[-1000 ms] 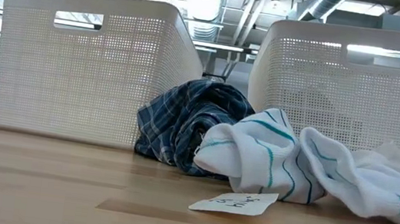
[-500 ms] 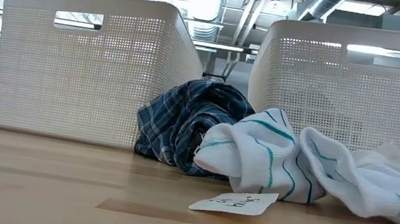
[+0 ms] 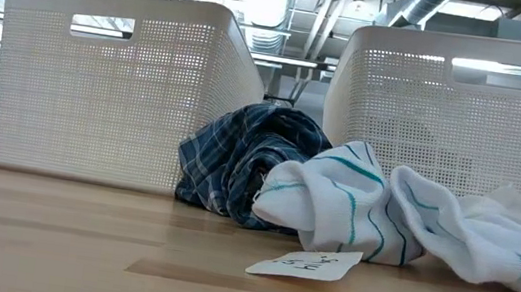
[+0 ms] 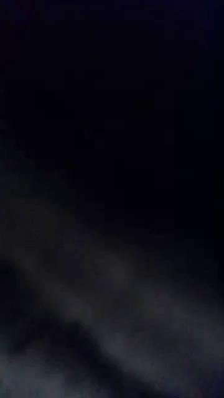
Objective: Sort clothes
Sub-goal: Put the black pants into the right white laundry bin
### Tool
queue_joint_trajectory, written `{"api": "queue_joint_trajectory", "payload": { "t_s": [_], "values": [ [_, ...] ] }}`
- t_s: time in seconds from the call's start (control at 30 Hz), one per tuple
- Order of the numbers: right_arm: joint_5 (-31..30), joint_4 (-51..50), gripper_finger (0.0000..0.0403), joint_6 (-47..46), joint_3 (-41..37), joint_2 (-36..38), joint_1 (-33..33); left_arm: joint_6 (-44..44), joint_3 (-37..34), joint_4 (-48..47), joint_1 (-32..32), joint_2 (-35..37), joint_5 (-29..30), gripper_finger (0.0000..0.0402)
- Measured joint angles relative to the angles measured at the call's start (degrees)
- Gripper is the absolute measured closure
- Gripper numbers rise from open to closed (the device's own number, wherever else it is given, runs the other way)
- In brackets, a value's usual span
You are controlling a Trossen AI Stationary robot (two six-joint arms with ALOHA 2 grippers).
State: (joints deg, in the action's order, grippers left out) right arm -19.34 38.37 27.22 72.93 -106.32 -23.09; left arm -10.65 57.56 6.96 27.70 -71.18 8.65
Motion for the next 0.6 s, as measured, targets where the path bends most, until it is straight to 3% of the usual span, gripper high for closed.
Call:
{"api": "queue_joint_trajectory", "payload": {
  "t_s": [0.1,0.33,0.6],
  "values": [
    [-0.67,-0.06,0.0314,1.61,0.0,0.0,-0.28,0.21,0.02,-0.06,0.33,0.0,0.04,0.024],
    [-5.12,-0.57,0.0314,2.45,0.09,0.17,-1.22,-4.02,-0.07,-1.73,3.05,2.63,5.38,0.0188],
    [-11.84,-5.71,0.0314,5.84,0.13,4.9,-3.76,-3.83,-0.07,-11.0,7.72,10.8,16.1,0.0178]
  ]
}}
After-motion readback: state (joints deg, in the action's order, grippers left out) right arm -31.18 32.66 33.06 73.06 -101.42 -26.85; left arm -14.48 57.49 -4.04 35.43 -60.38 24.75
